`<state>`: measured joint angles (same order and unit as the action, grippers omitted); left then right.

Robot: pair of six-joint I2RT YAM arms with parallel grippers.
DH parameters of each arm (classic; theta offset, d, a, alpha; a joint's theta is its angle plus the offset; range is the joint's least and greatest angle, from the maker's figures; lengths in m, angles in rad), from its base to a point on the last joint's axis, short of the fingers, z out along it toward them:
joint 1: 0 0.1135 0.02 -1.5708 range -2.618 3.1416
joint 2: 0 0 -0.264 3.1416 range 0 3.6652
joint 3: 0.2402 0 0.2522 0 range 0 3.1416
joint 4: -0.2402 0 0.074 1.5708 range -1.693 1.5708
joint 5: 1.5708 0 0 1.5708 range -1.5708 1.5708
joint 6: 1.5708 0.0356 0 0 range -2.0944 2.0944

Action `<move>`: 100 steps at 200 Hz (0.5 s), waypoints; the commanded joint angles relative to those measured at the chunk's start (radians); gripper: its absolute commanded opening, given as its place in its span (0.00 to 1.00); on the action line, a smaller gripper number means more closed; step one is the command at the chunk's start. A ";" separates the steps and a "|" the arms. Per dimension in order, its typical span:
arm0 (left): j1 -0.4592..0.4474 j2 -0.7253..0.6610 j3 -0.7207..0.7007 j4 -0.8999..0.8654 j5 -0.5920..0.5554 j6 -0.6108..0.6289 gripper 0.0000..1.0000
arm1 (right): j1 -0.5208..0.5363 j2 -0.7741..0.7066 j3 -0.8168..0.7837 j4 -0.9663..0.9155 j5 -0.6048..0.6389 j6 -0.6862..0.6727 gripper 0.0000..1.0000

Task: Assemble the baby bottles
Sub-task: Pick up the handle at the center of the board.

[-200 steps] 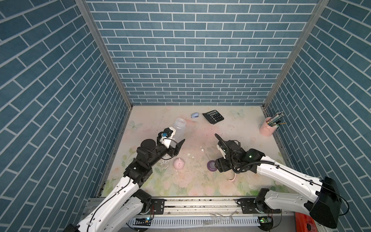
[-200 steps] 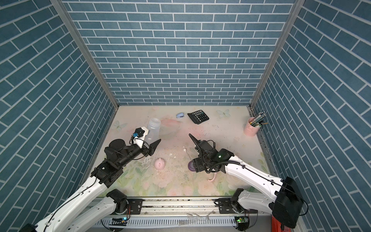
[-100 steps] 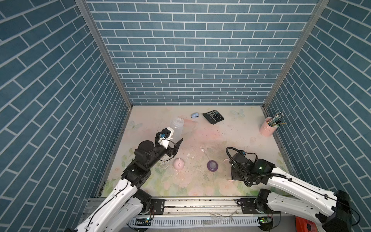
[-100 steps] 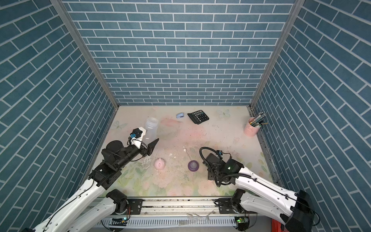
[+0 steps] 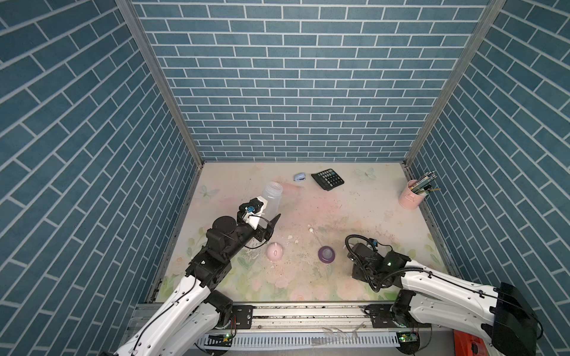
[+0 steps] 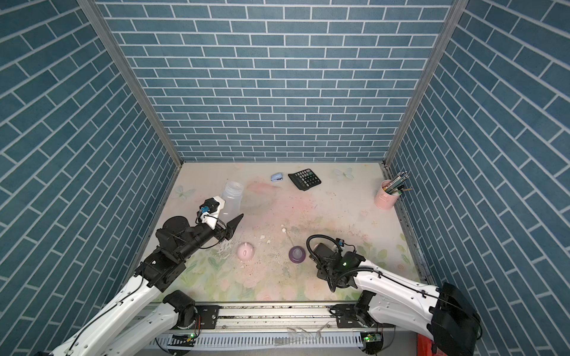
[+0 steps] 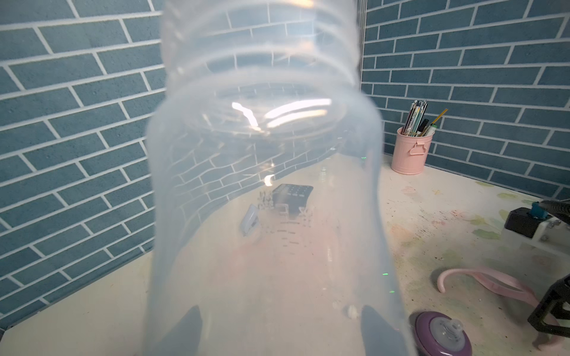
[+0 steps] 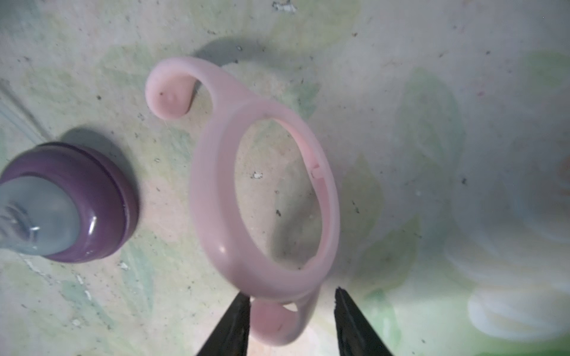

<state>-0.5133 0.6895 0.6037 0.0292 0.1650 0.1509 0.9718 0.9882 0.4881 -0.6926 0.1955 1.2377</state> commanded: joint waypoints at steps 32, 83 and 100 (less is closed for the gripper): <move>-0.004 -0.019 0.024 -0.007 0.010 0.013 0.65 | 0.009 -0.017 -0.078 0.037 -0.009 0.140 0.34; -0.004 -0.028 0.024 -0.012 0.013 0.015 0.65 | 0.016 -0.031 -0.043 -0.058 -0.005 0.118 0.10; -0.004 -0.021 0.025 -0.012 0.034 0.016 0.65 | 0.016 -0.035 0.013 -0.134 0.037 0.082 0.02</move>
<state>-0.5133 0.6716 0.6037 0.0120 0.1696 0.1547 0.9821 0.9684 0.4274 -0.7002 0.1818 1.3163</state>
